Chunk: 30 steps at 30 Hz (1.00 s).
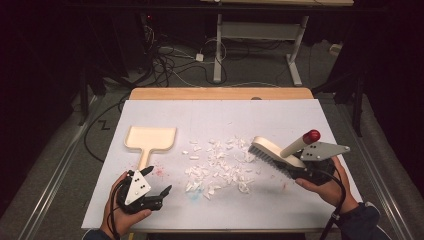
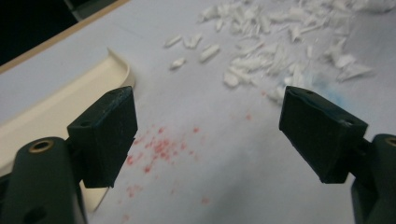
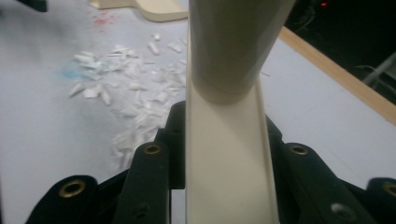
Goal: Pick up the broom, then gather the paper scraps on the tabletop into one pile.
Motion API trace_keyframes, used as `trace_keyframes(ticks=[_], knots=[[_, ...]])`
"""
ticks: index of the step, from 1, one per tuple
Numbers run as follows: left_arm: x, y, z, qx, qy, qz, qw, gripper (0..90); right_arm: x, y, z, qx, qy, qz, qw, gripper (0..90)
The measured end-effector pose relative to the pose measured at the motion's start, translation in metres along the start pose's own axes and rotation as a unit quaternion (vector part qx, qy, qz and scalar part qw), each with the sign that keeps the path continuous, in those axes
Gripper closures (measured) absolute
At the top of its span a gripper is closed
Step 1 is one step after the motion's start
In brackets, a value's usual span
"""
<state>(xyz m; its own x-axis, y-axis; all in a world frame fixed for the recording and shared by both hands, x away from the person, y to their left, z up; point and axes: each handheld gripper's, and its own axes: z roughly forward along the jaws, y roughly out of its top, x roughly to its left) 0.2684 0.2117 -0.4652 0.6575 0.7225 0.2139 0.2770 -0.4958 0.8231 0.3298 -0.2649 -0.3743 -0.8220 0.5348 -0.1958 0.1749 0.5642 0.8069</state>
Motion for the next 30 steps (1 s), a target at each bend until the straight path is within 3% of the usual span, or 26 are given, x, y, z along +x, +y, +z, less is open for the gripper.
trace_keyframes(ticks=[5,9,16,20,27,30], knots=[[0.000,-0.007,-0.001,0.002,-0.004,-0.021,0.9998,18.5,-0.010,-0.006,0.004,0.007,-0.017,0.011,0.9998,68.1],[-0.002,-0.008,0.001,0.010,0.001,-0.004,0.9999,18.5,-0.018,-0.009,0.007,0.009,-0.035,0.018,0.9992,68.1],[-0.004,-0.009,-0.001,0.015,-0.001,-0.013,0.9998,18.5,-0.033,-0.015,0.013,0.019,-0.071,0.030,0.9968,68.1],[-0.005,-0.009,0.001,0.017,0.001,-0.001,0.9999,18.7,-0.041,-0.017,0.020,0.027,-0.095,0.026,0.9947,68.2],[-0.004,-0.008,0.005,0.018,0.000,-0.004,0.9998,18.7,-0.055,-0.015,0.043,0.048,-0.127,0.017,0.9905,68.2],[-0.004,-0.008,0.006,0.020,-0.001,-0.004,0.9998,18.7,-0.066,-0.008,0.068,0.060,-0.138,0.012,0.9886,68.2]])
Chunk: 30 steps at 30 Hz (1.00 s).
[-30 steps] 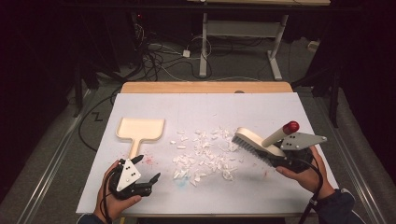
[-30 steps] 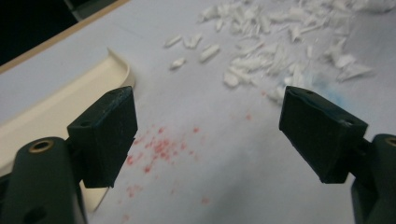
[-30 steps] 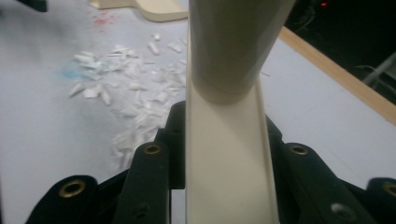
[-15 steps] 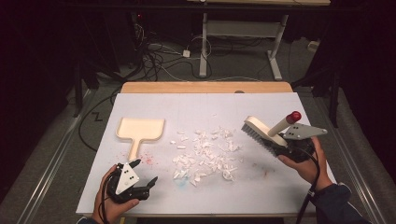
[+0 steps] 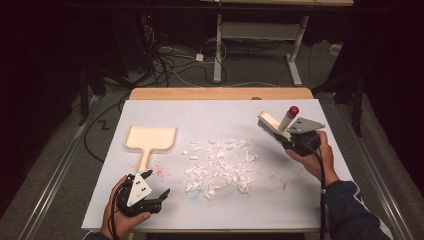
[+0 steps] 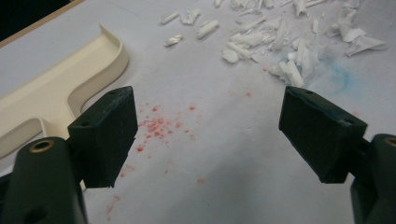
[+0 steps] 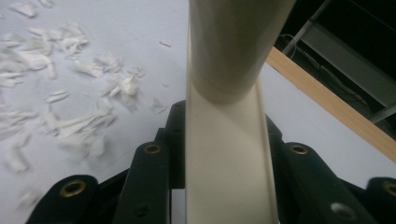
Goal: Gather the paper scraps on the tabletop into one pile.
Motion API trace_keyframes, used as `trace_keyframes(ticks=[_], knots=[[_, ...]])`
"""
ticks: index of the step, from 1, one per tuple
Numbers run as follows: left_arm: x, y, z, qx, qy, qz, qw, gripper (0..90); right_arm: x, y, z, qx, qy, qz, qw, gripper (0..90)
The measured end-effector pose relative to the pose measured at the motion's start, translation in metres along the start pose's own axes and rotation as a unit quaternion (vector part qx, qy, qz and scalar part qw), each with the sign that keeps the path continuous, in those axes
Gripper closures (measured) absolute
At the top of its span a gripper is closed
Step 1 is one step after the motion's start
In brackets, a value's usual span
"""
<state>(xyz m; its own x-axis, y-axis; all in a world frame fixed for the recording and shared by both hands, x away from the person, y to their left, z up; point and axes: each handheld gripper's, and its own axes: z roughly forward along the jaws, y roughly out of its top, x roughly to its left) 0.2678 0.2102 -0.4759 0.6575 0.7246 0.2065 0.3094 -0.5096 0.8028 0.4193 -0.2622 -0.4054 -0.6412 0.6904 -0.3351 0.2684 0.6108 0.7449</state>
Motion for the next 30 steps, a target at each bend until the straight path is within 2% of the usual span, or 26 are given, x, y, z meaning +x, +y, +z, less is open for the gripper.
trace_keyframes(ticks=[1,2,3,4,5,6,8,9,10,11,12,14,18,20,23,25,26,28,30], knots=[[0.000,0.000,0.000,0.001,-0.001,0.000,1.0000,18.7,0.000,0.003,0.007,0.002,-0.005,-0.003,1.0000,68.3],[0.000,0.000,0.000,0.001,-0.001,0.001,1.0000,18.7,0.000,0.003,0.007,0.002,-0.005,-0.003,1.0000,68.3],[0.000,-0.001,0.001,0.002,-0.002,0.001,1.0000,18.7,-0.002,0.012,0.024,0.014,-0.012,-0.014,0.9997,68.3],[0.000,-0.001,0.001,0.002,-0.003,0.001,1.0000,18.7,-0.001,0.017,0.033,0.022,-0.013,-0.018,0.9995,68.3],[0.000,-0.001,0.001,0.003,-0.004,0.003,1.0000,18.7,-0.001,0.017,0.033,0.022,-0.013,-0.018,0.9995,68.3],[0.001,-0.001,0.001,0.004,-0.005,0.004,1.0000,18.6,0.000,0.024,0.051,0.033,-0.025,-0.030,0.9987,68.3],[0.001,0.000,0.003,0.007,-0.005,0.005,1.0000,18.6,0.004,0.030,0.071,0.044,-0.036,-0.037,0.9977,68.3],[0.001,0.000,0.003,0.006,-0.005,0.006,0.9999,18.6,0.004,0.030,0.071,0.044,-0.036,-0.037,0.9977,68.3],[0.001,0.000,0.002,0.006,-0.006,0.007,0.9999,18.6,0.008,0.034,0.089,0.055,-0.045,-0.049,0.9962,68.3],[0.000,-0.001,0.002,0.005,-0.008,0.006,0.9999,18.6,0.011,0.035,0.097,0.059,-0.045,-0.052,0.9959,68.4],[0.000,-0.001,0.002,0.005,-0.008,0.006,0.9999,18.6,0.011,0.035,0.097,0.059,-0.045,-0.052,0.9959,68.4],[0.000,-0.002,0.003,0.011,-0.010,0.009,0.9999,18.6,0.021,0.042,0.113,0.057,-0.035,-0.053,0.9964,68.4],[0.000,-0.003,0.003,0.012,-0.012,0.010,0.9998,18.6,0.031,0.051,0.125,0.054,-0.026,-0.061,0.9963,68.3],[0.000,-0.003,0.002,0.011,-0.013,0.010,0.9998,18.6,0.042,0.055,0.131,0.047,-0.004,-0.064,0.9968,68.2],[-0.001,-0.003,0.002,0.013,-0.017,0.006,0.9998,18.6,0.050,0.057,0.129,0.039,0.028,-0.073,0.9962,68.0],[0.000,-0.003,0.002,0.010,-0.015,0.012,0.9998,18.6,0.053,0.057,0.122,0.023,0.066,-0.064,0.9955,68.1],[0.000,-0.003,0.002,0.010,-0.015,0.012,0.9998,18.6,0.055,0.057,0.117,0.015,0.077,-0.069,0.9945,68.1],[-0.001,-0.003,0.002,0.013,-0.018,0.009,0.9997,18.6,0.061,0.053,0.108,0.009,0.111,-0.085,0.9901,68.0],[-0.002,-0.002,0.001,0.013,-0.017,0.011,0.9997,18.6,0.070,0.048,0.099,0.006,0.129,-0.104,0.9862,67.8]])
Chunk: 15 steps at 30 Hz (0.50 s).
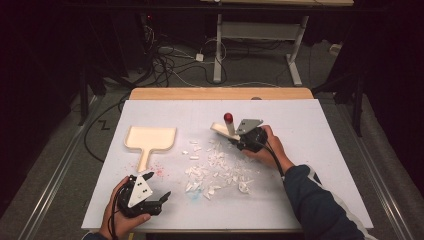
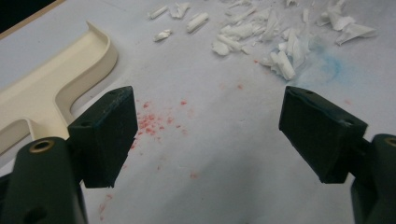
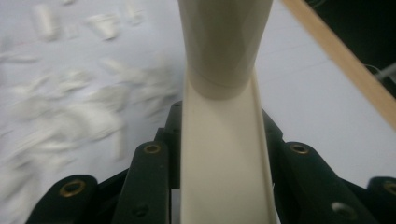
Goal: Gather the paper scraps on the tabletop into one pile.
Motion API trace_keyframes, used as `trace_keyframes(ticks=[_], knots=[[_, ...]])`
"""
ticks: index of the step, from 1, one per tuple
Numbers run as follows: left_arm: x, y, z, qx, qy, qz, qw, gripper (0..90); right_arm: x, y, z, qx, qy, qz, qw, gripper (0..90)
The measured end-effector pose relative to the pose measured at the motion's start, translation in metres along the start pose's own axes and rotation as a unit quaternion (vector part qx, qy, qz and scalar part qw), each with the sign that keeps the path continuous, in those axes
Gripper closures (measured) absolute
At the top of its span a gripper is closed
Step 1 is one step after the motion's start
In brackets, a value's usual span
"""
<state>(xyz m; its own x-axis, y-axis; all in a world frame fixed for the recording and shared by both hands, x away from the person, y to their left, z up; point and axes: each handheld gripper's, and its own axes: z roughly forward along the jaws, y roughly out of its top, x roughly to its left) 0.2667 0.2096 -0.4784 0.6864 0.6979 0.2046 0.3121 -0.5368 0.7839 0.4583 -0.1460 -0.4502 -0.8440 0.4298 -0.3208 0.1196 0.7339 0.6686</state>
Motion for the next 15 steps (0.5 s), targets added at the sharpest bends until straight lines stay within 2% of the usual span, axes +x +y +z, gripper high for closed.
trace_keyframes(ticks=[1,2,3,4,5,6,7,10,11,12,13,14,15], knots=[[0.000,0.001,-0.001,-0.004,0.002,0.005,1.0000,18.6,0.000,0.000,0.000,0.000,0.000,0.000,1.0000,67.8],[0.000,0.001,-0.001,-0.008,0.002,0.002,1.0000,18.6,0.014,-0.002,-0.010,-0.007,0.024,-0.023,0.9994,67.6],[0.000,0.001,-0.001,-0.008,0.003,0.003,1.0000,18.6,0.014,-0.002,-0.010,-0.007,0.024,-0.023,0.9994,67.6],[0.000,0.001,-0.001,-0.006,0.004,0.004,1.0000,18.6,0.025,-0.003,-0.020,-0.016,0.042,-0.036,0.9984,67.8],[-0.001,0.001,-0.001,-0.003,0.001,0.001,1.0000,18.6,0.028,-0.003,-0.024,-0.020,0.051,-0.038,0.9978,67.9],[-0.001,0.002,-0.001,-0.003,0.000,0.002,1.0000,18.6,0.028,-0.003,-0.024,-0.020,0.051,-0.038,0.9978,67.9],[-0.002,0.002,-0.001,-0.001,-0.002,0.005,1.0000,18.6,0.037,-0.002,-0.034,-0.022,0.054,-0.052,0.9969,68.1],[-0.002,0.003,0.000,-0.001,-0.003,0.007,1.0000,18.6,0.044,-0.001,-0.044,-0.029,0.052,-0.055,0.9967,68.2],[-0.002,0.003,0.000,0.000,-0.003,0.007,1.0000,18.6,0.045,0.000,-0.052,-0.035,0.042,-0.053,0.9971,68.2],[-0.002,0.003,0.001,0.000,-0.004,0.006,1.0000,18.6,0.045,0.000,-0.052,-0.035,0.042,-0.053,0.9971,68.2],[-0.002,0.003,0.001,-0.001,-0.004,0.006,1.0000,18.6,0.046,0.001,-0.057,-0.041,0.030,-0.053,0.9973,68.2],[-0.002,0.003,0.001,-0.001,-0.004,0.007,1.0000,18.6,0.045,0.002,-0.063,-0.047,0.021,-0.051,0.9974,68.2],[-0.002,0.003,0.001,-0.001,-0.003,0.007,1.0000,18.6,0.043,0.002,-0.071,-0.060,0.013,-0.036,0.9975,68.2]])
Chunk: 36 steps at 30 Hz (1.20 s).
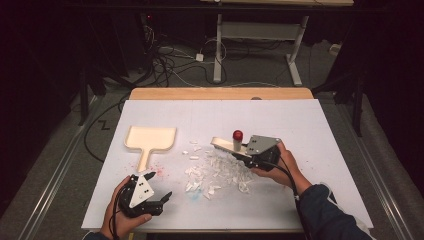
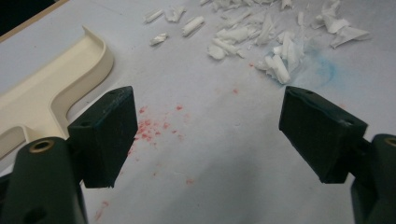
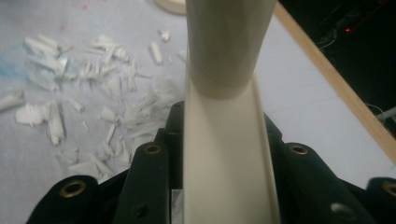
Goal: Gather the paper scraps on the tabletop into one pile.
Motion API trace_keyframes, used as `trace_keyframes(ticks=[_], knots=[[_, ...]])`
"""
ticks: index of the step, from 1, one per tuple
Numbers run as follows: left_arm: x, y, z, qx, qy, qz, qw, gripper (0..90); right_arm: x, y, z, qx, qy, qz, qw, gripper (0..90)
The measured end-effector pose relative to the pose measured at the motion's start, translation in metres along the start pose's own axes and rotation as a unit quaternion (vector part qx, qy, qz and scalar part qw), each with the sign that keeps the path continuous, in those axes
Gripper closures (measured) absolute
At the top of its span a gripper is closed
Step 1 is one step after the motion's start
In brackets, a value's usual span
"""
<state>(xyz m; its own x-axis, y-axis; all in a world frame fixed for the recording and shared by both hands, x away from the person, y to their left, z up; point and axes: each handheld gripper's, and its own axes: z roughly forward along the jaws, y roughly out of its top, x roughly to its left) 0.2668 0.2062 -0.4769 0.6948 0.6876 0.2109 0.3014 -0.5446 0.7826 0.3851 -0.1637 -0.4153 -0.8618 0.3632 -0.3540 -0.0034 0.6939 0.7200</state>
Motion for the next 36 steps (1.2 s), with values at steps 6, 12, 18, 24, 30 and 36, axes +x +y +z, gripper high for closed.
trace_keyframes(ticks=[6,12,18,24,30,36], knots=[[0.001,0.000,0.000,0.000,0.001,-0.002,1.0000,18.6,-0.011,-0.003,-0.027,-0.001,-0.032,0.045,0.9985,68.2],[0.000,0.000,-0.002,0.000,0.005,-0.001,1.0000,18.6,-0.021,-0.024,-0.056,0.046,-0.080,0.111,0.9895,68.2],[-0.001,0.000,-0.004,0.001,0.009,0.000,1.0000,18.6,-0.012,-0.046,-0.061,0.110,-0.116,0.163,0.9737,68.2],[-0.001,0.003,-0.001,-0.002,0.005,0.005,1.0000,18.6,0.004,-0.053,-0.043,0.135,-0.124,0.199,0.9627,68.2],[-0.001,0.003,0.001,-0.001,-0.001,0.007,1.0000,18.6,0.033,-0.026,-0.021,0.114,-0.084,0.180,0.9733,68.2],[-0.001,0.003,-0.002,-0.007,0.001,0.004,1.0000,18.6,0.041,-0.002,-0.016,0.080,-0.076,0.156,0.9816,68.2]])
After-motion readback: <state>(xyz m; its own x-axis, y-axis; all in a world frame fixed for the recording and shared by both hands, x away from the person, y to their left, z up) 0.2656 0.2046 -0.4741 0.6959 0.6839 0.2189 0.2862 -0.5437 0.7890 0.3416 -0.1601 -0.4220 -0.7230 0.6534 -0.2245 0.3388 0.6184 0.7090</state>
